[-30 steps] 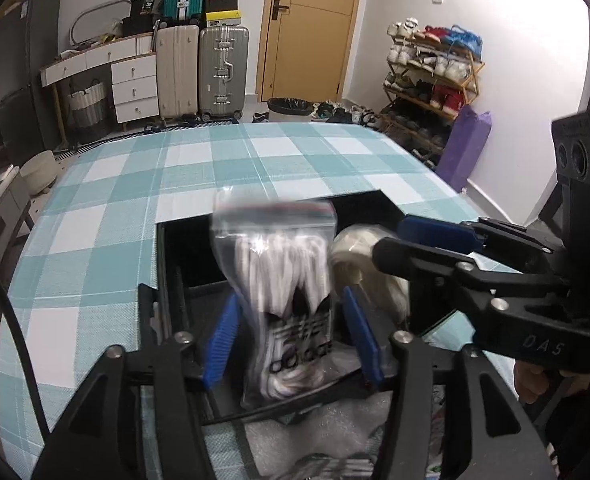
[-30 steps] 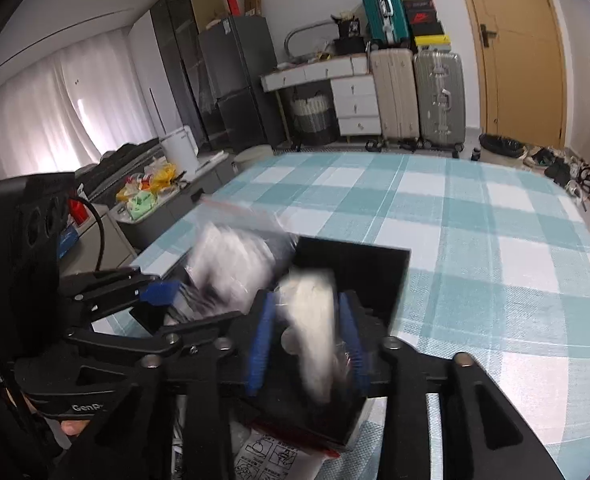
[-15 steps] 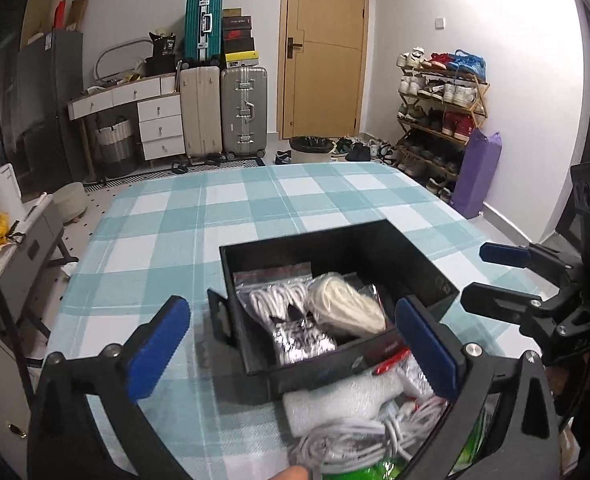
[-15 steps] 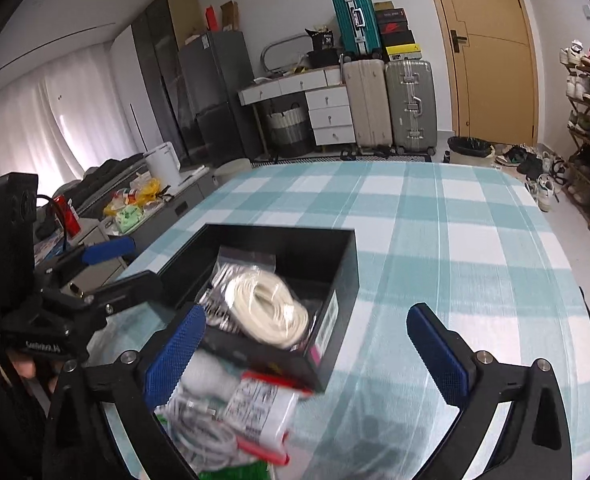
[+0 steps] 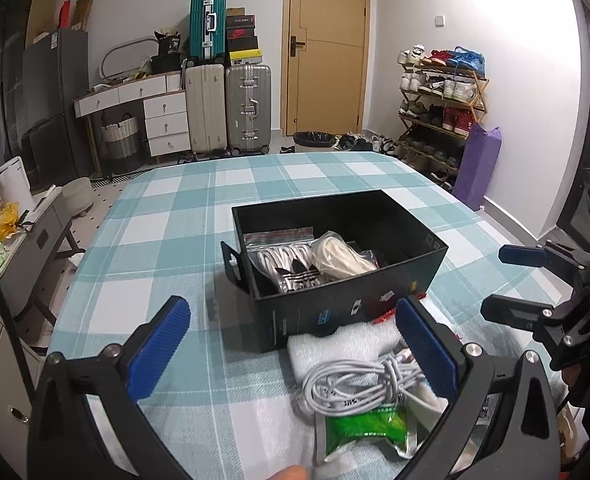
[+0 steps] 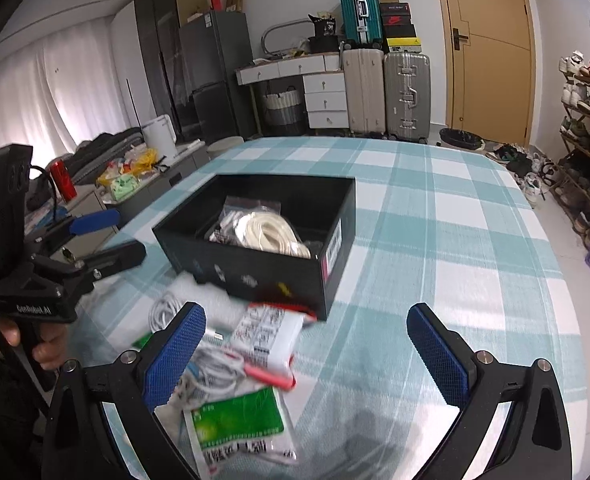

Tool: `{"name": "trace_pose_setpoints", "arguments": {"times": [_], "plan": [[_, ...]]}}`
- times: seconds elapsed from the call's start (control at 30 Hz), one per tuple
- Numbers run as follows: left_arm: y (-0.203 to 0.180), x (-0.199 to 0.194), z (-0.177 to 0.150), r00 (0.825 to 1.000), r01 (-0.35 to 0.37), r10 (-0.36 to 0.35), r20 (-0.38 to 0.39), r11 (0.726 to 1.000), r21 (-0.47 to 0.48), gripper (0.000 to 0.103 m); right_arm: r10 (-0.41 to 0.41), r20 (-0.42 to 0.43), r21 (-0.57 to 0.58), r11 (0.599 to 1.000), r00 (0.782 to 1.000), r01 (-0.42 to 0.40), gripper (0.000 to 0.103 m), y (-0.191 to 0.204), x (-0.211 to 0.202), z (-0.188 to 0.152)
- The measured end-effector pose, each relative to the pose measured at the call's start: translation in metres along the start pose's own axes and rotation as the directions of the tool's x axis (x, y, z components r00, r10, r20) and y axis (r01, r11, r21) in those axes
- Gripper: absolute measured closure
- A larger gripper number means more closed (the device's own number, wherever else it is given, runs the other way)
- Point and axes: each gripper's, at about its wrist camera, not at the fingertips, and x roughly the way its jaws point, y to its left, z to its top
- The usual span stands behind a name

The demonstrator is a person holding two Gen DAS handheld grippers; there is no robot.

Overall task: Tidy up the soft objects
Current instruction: 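Open both grippers and withdraw them from the black box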

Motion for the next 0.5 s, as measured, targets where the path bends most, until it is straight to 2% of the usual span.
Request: {"name": "trace_pose_setpoints", "arguments": {"times": [0.5], "plan": [[0.003, -0.013, -0.030, 1.000, -0.011, 0.012, -0.024, 1.000, 0.015, 0.000, -0.026, -0.043, -0.037, 0.999, 0.999, 0.024, 0.001, 0.016, -0.011, -0.029]]}}
